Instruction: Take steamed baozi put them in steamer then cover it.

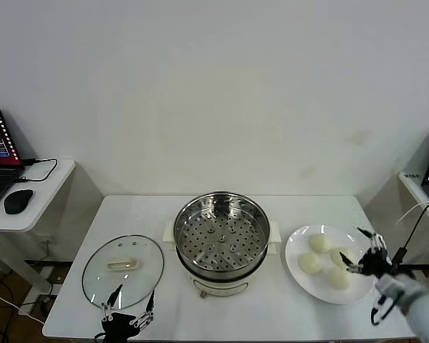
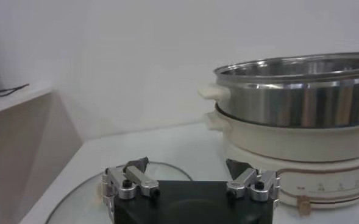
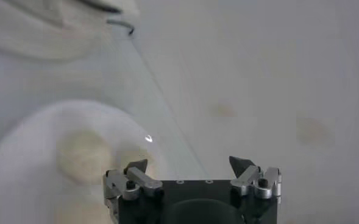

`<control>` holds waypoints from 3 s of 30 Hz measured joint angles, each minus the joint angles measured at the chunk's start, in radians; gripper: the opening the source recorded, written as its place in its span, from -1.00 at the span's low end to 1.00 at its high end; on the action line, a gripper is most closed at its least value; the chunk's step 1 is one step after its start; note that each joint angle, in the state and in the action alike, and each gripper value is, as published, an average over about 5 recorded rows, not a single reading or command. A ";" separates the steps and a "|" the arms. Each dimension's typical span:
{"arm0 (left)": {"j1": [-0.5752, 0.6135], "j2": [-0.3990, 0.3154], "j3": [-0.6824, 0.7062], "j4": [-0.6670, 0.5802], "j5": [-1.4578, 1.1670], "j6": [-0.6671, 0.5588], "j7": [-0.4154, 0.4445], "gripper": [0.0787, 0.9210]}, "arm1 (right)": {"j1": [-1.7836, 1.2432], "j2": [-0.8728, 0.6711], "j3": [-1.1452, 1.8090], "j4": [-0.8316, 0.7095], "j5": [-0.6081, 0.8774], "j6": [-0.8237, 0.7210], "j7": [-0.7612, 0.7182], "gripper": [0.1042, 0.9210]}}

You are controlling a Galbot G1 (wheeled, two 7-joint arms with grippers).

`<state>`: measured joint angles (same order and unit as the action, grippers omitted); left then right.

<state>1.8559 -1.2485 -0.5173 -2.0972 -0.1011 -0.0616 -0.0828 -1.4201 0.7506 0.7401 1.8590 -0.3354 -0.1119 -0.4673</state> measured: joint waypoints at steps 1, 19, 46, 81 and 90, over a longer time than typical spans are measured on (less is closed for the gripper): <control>-0.002 0.000 -0.001 0.001 0.001 0.000 0.000 0.77 | 0.036 -0.027 -0.026 -0.016 -0.005 -0.005 -0.028 0.76; -0.037 0.013 -0.019 0.017 0.010 0.002 -0.004 0.77 | 0.932 -0.257 -0.935 -0.368 0.100 -0.056 -0.402 0.76; -0.025 0.017 -0.042 0.032 0.031 -0.022 -0.004 0.77 | 1.254 -0.140 -1.383 -0.641 0.142 -0.066 -0.454 0.76; -0.021 0.022 -0.060 0.042 0.026 -0.037 -0.003 0.77 | 1.283 -0.098 -1.409 -0.672 0.124 -0.068 -0.458 0.11; -0.042 0.028 -0.060 0.058 -0.044 -0.043 0.013 0.77 | 1.413 -0.197 -1.499 -0.538 0.223 -0.070 -0.455 0.12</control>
<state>1.8141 -1.2202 -0.5777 -2.0396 -0.1448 -0.1041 -0.0696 -0.0072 0.5540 -0.7586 1.3208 -0.1123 -0.1817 -0.9223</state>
